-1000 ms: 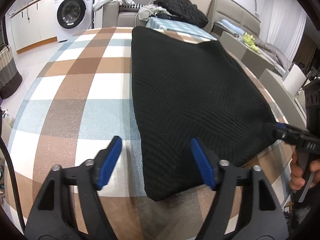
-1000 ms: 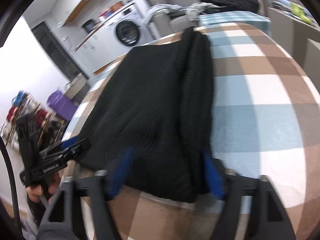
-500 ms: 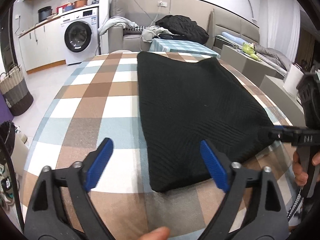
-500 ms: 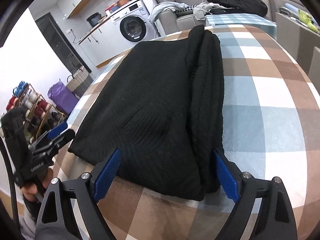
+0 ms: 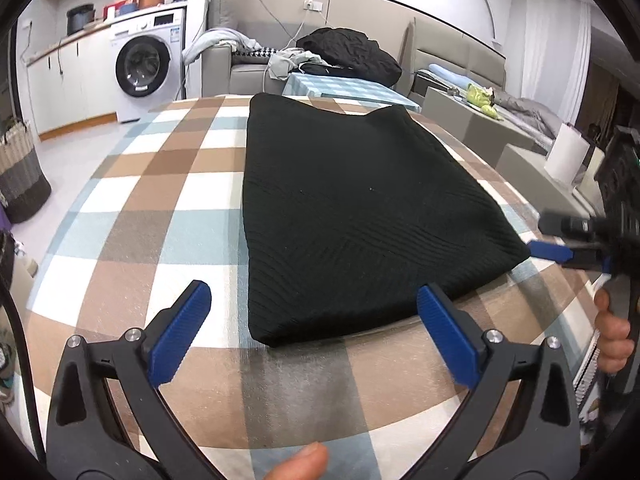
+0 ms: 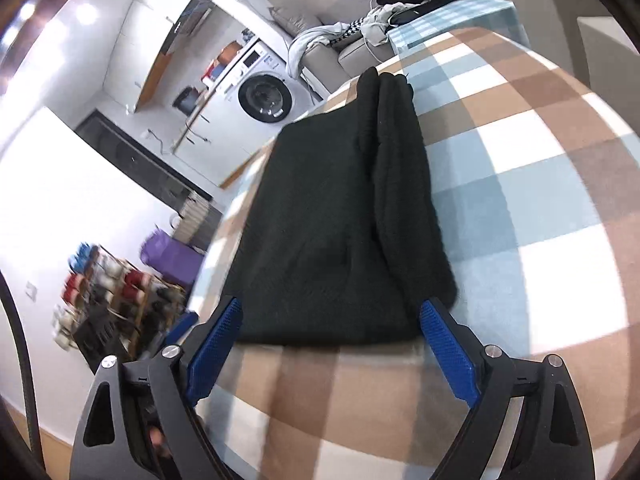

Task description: Fold small clothes

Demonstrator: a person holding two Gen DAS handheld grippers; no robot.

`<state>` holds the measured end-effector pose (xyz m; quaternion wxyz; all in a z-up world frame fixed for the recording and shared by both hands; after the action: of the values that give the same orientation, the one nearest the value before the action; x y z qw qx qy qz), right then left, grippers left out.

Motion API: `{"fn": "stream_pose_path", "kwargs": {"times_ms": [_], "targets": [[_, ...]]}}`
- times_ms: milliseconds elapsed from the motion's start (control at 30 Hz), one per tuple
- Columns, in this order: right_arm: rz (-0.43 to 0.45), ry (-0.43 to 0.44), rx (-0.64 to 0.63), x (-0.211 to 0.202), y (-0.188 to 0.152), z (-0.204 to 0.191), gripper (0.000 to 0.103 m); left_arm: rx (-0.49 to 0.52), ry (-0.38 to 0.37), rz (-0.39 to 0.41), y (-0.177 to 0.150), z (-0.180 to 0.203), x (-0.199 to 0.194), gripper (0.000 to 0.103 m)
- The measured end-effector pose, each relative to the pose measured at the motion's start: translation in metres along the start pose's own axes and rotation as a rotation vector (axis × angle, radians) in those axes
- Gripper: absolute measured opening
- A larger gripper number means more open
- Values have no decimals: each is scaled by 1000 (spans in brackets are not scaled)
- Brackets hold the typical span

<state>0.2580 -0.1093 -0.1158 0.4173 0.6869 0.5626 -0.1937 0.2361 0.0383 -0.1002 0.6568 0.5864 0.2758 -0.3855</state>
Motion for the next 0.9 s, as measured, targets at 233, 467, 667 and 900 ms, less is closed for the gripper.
{"fn": "stream_pose_path", "kwargs": {"times_ms": [233,467,667,900], "targets": [[-52,32,58,9,1,-5,88,3,-4,4,4,3,-3,102],[-109,110,181,16,-9,6,78,44,-35,-20,11,19,-7,102],[-93,143,188,26,4,1,77,51,-34,-25,18,25,-10,102],[-18,164,140,25,18,-10,75,57,-53,-68,12,29,2,102]]}}
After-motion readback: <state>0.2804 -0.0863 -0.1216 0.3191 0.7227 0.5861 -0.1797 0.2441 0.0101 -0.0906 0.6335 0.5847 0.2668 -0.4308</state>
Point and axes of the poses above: each gripper's, at about its wrist camera, not at the fingertips, and x roughly the way its jaws point, z to its right, y to its top, the point moved 10 cm from there along x, roughly the way its jaws point, and after that the axes turned 15 degrees about -z, right-handed, at the moved point
